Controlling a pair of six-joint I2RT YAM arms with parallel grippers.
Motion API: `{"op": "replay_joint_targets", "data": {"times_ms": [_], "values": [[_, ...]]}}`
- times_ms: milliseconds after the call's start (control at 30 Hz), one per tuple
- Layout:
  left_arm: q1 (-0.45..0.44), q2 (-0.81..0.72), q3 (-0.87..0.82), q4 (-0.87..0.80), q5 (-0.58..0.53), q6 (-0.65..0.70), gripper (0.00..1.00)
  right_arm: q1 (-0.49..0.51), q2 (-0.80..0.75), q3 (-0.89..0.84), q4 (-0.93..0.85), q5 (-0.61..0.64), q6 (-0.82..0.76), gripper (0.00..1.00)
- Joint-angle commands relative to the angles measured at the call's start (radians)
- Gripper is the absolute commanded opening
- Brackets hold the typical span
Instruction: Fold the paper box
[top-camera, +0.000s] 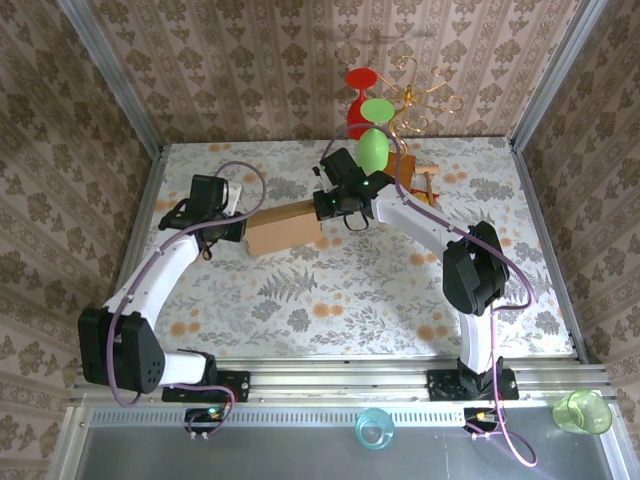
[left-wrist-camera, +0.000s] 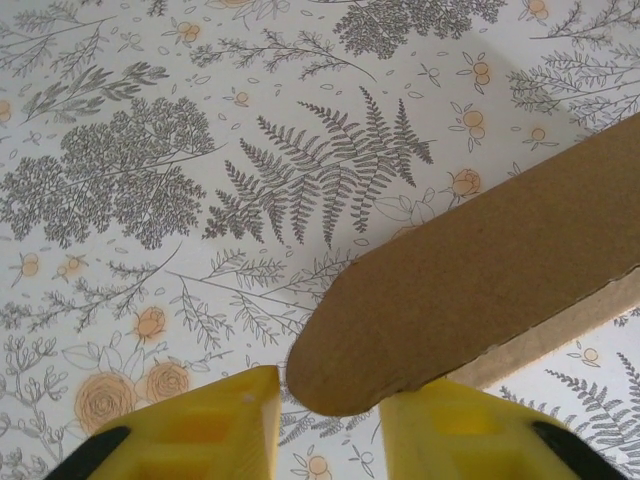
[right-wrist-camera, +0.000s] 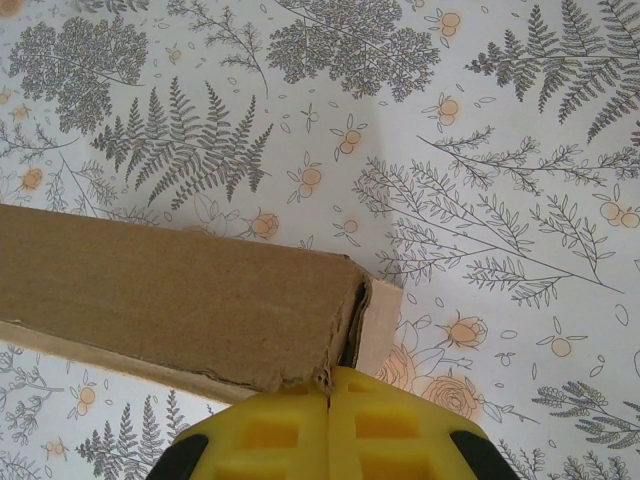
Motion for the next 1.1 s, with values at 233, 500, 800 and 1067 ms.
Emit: {"op": "replay_joint_targets", "data": {"times_ms": [233, 500, 800, 1067], "values": [[0.000, 0.000, 0.057, -0.006, 0.091, -0.065, 0.16, -0.003, 0.010, 0.028, -0.050, -0.012, -0.013, 0.00], [0.001, 0.048, 0.114, -0.114, 0.147, -0.110, 0.16, 0.002, 0.011, 0.046, -0.071, -0.002, -0.028, 0.00], [0.032, 0.063, 0.162, -0.183, 0.216, -0.150, 0.14, 0.004, 0.009, 0.043, -0.074, 0.003, -0.030, 0.00], [0.078, 0.064, 0.174, -0.205, 0.304, -0.194, 0.12, 0.006, 0.006, 0.052, -0.088, 0.003, -0.039, 0.00]]}}
